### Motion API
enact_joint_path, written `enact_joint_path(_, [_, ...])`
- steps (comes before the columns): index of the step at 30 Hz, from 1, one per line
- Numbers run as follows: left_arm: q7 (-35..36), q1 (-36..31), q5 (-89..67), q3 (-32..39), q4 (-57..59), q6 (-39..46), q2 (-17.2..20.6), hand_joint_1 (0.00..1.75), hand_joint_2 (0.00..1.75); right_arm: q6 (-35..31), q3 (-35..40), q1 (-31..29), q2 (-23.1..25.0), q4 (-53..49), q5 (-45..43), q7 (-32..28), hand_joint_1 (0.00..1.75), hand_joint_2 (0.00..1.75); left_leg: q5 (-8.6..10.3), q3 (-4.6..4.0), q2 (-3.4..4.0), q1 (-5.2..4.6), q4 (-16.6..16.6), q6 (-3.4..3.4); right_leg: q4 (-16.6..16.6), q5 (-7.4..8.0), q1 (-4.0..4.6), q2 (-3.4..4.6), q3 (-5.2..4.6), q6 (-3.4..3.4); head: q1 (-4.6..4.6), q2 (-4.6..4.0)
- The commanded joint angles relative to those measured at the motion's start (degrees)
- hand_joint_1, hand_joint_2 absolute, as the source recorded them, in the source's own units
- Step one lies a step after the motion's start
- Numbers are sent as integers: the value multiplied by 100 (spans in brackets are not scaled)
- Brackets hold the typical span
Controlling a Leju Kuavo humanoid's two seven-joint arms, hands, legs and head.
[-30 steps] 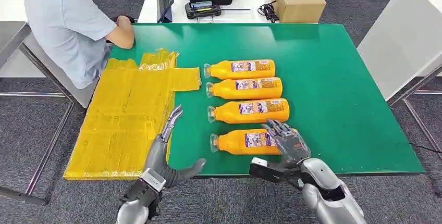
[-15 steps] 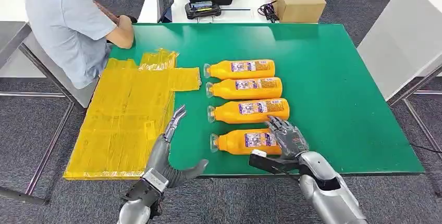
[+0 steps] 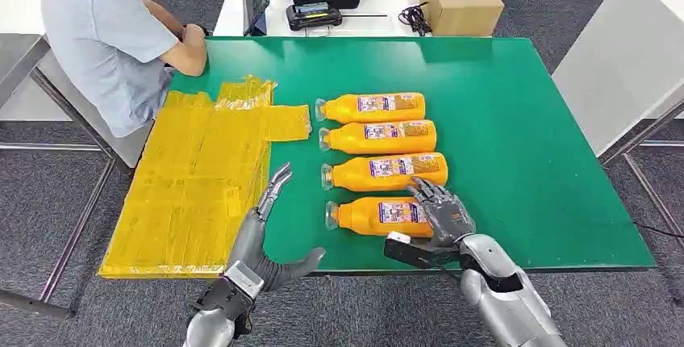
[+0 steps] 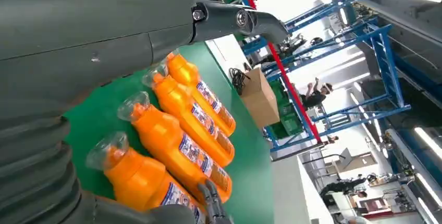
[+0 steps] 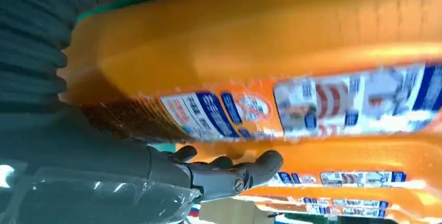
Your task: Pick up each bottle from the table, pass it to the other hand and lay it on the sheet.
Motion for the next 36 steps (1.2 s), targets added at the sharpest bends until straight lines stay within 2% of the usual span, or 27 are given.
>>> enact_joint_path(1, [16, -130, 8, -150, 380, 8, 11, 0, 175, 217, 258, 191, -341, 171, -275, -150, 175, 175, -6, 23, -21, 9, -3, -10, -10, -10, 10, -25, 34, -14, 0, 0])
enact_joint_path(16, [16, -92, 8, -138, 318, 9, 19, 0, 175, 271, 181, 396, -347, 104, -562, -120, 175, 175, -8, 44, -16, 12, -5, -12, -15, -9, 14, -21, 54, -17, 0, 0])
enact_joint_path(18, [16, -110, 9, -129, 339, 10, 17, 0, 175, 339, 98, 435, -317, 101, -765, -206, 175, 175, -3, 40, -16, 6, -6, -7, -11, -6, 7, -18, 46, -9, 0, 0])
enact_joint_path(21, [-23, -187, 372, -24, 463, -124, -57, 0, 175, 770, -182, 551, -251, 52, -1667, -604, 175, 175, -5, 48, -22, 11, -6, -12, -14, -10, 13, -26, 58, -16, 0, 0])
enact_joint_path(22, [-23, -187, 372, -24, 463, -124, -57, 0, 175, 770, -182, 551, -251, 52, -1667, -604, 175, 175, -4, 46, -21, 10, -5, -10, -13, -8, 12, -25, 54, -14, 0, 0])
enact_joint_path(23, [-9, -256, 1047, 70, 516, -292, -81, 0, 175, 964, -268, 571, -182, -27, -2072, -791, 175, 175, -5, 54, -25, 14, -8, -15, -19, -10, 16, -31, 65, -19, 0, 0])
enact_joint_path(28, [-3, -307, 1085, 140, 546, -320, -71, 0, 175, 980, -240, 584, -170, -124, -2104, -759, 175, 175, -14, 68, 9, 8, -4, -7, -12, -4, 9, -6, 64, -11, -2, 0])
enact_joint_path(31, [231, -378, 2176, 323, 720, -626, -81, 0, 175, 1137, -173, 433, -72, -285, -2460, -903, 175, 175, -13, 73, 14, 10, -4, -6, -13, -2, 12, 4, 66, -12, 0, 0])
enact_joint_path(36, [226, -399, 2192, 355, 764, -638, -81, 0, 175, 1161, -148, 394, -58, -301, -2489, -869, 175, 175, -14, 76, 21, 11, -4, -7, -11, 0, 12, 11, 68, -13, 2, 0])
